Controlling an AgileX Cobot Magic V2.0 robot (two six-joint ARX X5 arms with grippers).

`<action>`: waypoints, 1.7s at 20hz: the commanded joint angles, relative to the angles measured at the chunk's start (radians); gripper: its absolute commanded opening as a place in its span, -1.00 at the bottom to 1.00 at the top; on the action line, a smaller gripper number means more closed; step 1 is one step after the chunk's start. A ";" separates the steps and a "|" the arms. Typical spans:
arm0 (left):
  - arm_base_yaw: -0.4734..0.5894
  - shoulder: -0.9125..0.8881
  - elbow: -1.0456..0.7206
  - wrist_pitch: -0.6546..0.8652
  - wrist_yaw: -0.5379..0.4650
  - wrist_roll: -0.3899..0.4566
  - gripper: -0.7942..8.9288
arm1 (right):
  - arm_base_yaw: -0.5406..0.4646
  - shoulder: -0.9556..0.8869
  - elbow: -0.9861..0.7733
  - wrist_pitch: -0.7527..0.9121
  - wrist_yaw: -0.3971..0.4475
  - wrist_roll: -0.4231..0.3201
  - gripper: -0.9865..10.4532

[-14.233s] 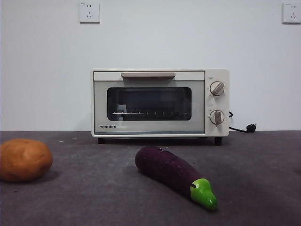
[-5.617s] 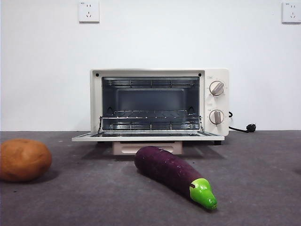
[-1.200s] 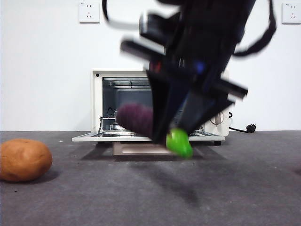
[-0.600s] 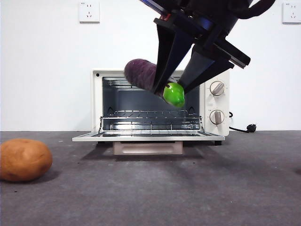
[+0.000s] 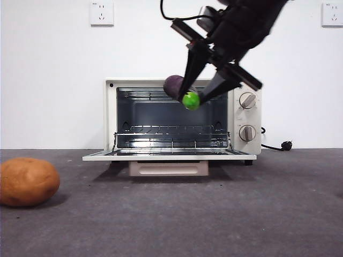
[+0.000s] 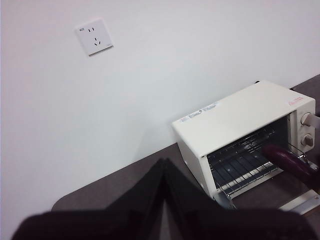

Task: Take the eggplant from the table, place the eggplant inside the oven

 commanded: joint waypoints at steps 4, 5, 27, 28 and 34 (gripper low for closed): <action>0.000 -0.002 -0.004 -0.017 0.005 0.010 -0.85 | -0.040 0.212 0.270 -0.085 -0.029 0.031 -0.85; 0.000 -0.002 -0.004 -0.017 0.005 0.010 -0.85 | -0.045 0.241 0.305 -0.096 -0.037 0.034 -0.85; 0.000 -0.002 -0.004 -0.037 0.005 0.010 -0.85 | -0.126 0.431 0.437 0.055 0.116 0.213 -0.39; 0.000 -0.002 -0.004 -0.037 0.005 0.010 -0.85 | -0.126 0.431 0.437 0.055 0.116 0.214 -0.26; 0.000 -0.002 -0.004 -0.037 0.005 0.010 -0.85 | -0.119 0.431 0.437 0.069 0.126 0.214 -0.21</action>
